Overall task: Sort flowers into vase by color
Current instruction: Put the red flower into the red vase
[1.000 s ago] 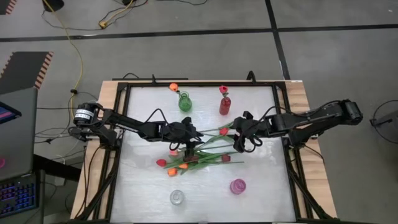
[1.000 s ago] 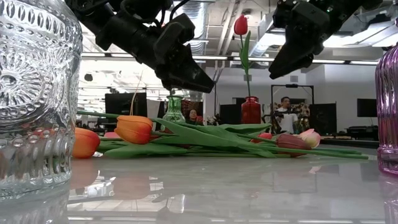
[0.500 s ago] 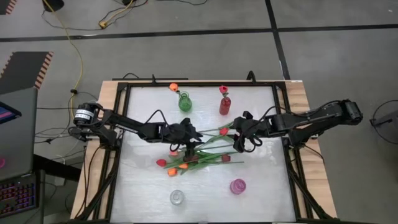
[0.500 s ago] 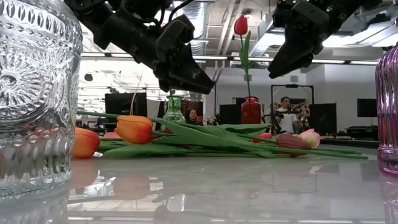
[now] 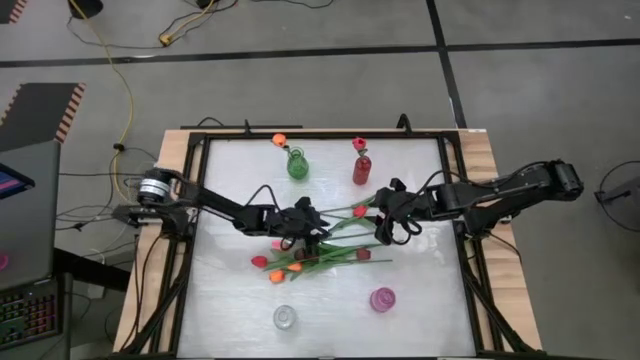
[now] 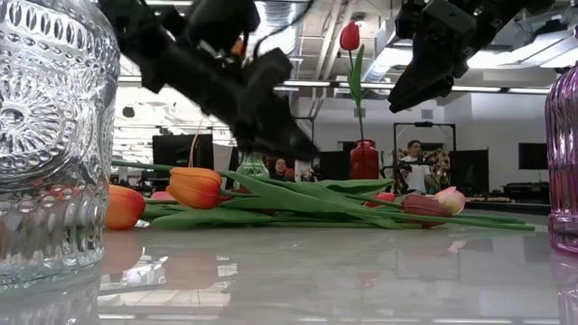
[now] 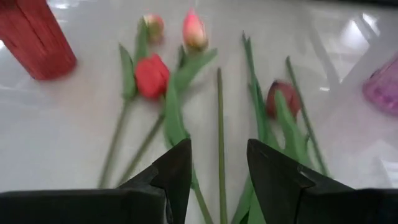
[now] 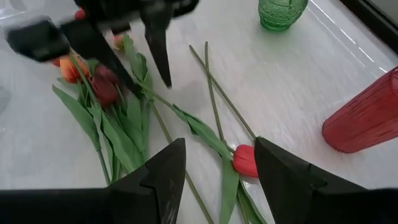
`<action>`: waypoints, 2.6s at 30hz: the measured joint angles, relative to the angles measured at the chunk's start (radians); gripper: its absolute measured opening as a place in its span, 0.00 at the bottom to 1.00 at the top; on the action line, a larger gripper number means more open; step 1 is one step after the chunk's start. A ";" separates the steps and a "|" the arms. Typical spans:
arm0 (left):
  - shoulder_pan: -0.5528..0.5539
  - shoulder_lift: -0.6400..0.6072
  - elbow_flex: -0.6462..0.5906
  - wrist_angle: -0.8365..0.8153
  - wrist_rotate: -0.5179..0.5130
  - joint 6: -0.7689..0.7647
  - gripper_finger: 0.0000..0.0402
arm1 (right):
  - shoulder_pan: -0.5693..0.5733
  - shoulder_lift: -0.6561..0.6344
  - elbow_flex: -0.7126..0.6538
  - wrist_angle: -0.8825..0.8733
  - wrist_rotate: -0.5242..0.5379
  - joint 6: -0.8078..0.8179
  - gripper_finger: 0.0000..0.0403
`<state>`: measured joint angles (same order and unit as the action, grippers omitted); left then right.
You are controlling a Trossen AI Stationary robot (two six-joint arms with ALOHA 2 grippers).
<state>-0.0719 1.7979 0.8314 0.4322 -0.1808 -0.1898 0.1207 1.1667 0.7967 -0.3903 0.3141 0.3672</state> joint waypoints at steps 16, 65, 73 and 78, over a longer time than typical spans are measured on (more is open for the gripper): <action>0.033 0.156 0.100 -0.095 -0.051 -0.028 0.36 | 0.001 0.000 0.000 0.012 0.000 0.000 0.54; 0.058 -0.092 0.146 -0.199 -0.076 0.041 0.01 | 0.033 -0.090 0.001 0.028 0.000 0.048 0.54; 0.058 -0.213 0.146 -0.186 -0.146 0.074 0.01 | 0.079 -0.155 0.002 0.034 0.010 0.072 0.54; 0.058 -0.249 0.146 -0.095 -0.143 0.080 0.01 | 0.088 -0.140 0.002 0.085 0.109 0.070 0.54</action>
<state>-0.0140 1.5493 0.9771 0.3374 -0.3235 -0.1101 0.2092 1.0265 0.7982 -0.3049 0.4227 0.4375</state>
